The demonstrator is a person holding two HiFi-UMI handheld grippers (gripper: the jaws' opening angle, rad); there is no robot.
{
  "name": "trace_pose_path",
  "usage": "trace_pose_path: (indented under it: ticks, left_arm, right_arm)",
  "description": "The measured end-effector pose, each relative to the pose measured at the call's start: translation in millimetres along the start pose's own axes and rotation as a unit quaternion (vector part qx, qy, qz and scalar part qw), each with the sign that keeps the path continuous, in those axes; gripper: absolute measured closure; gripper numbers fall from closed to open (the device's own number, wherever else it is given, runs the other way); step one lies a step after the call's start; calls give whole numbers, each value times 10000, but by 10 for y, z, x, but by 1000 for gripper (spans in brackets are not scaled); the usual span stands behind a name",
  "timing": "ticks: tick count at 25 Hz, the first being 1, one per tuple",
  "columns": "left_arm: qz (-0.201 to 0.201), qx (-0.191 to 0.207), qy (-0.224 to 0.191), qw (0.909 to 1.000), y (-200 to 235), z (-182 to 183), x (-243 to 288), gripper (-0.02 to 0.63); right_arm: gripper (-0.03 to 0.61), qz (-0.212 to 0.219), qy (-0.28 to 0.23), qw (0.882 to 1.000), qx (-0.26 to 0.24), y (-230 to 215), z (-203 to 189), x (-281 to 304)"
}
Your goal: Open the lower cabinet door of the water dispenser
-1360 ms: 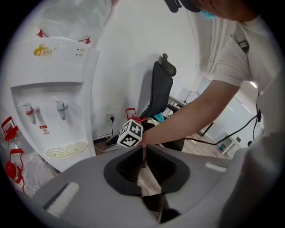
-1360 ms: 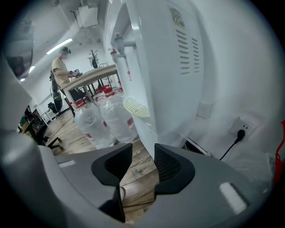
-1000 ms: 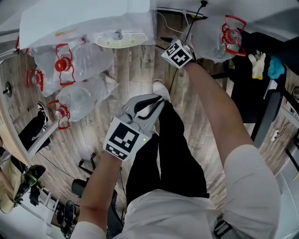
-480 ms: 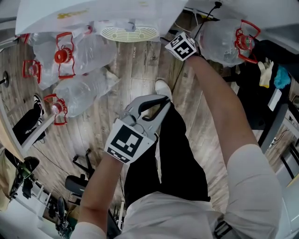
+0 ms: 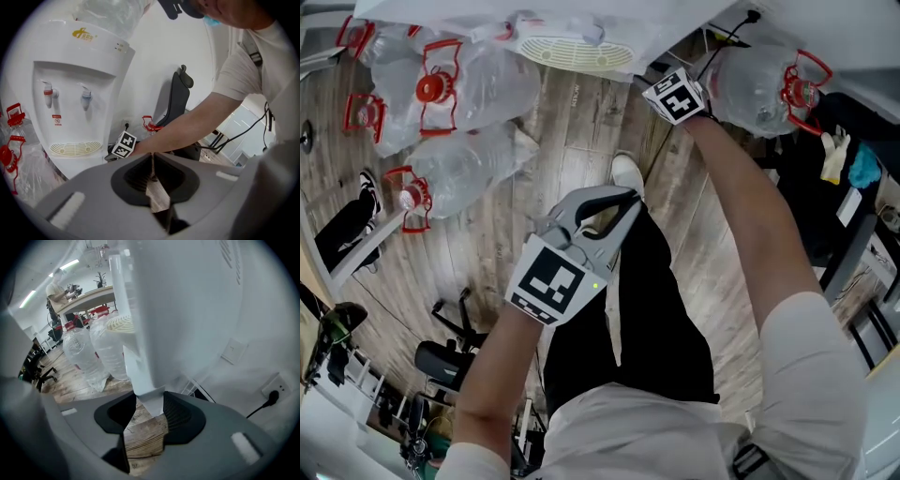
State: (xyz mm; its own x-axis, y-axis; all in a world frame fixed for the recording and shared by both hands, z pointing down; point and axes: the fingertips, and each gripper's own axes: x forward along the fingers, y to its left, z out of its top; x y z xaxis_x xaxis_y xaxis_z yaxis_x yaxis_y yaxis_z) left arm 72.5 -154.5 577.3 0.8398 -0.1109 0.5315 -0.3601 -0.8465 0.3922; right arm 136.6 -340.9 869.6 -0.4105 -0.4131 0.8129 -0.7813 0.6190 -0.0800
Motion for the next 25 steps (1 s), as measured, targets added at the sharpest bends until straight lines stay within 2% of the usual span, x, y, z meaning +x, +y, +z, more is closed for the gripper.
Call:
trace_pose_path:
  ticks: [4, 16, 25]
  left_arm:
    - [26, -20, -75, 10000, -10, 5, -71, 555]
    - [173, -234, -204, 9994, -95, -179, -462, 555]
    - [439, -401, -375, 9975, -149, -311, -882, 555]
  right_arm:
    - [405, 11, -87, 9999, 107, 151, -57, 7]
    - [405, 11, 243, 9996, 117, 581, -204, -44]
    - [419, 277, 534, 9981, -104, 1165, -283, -44]
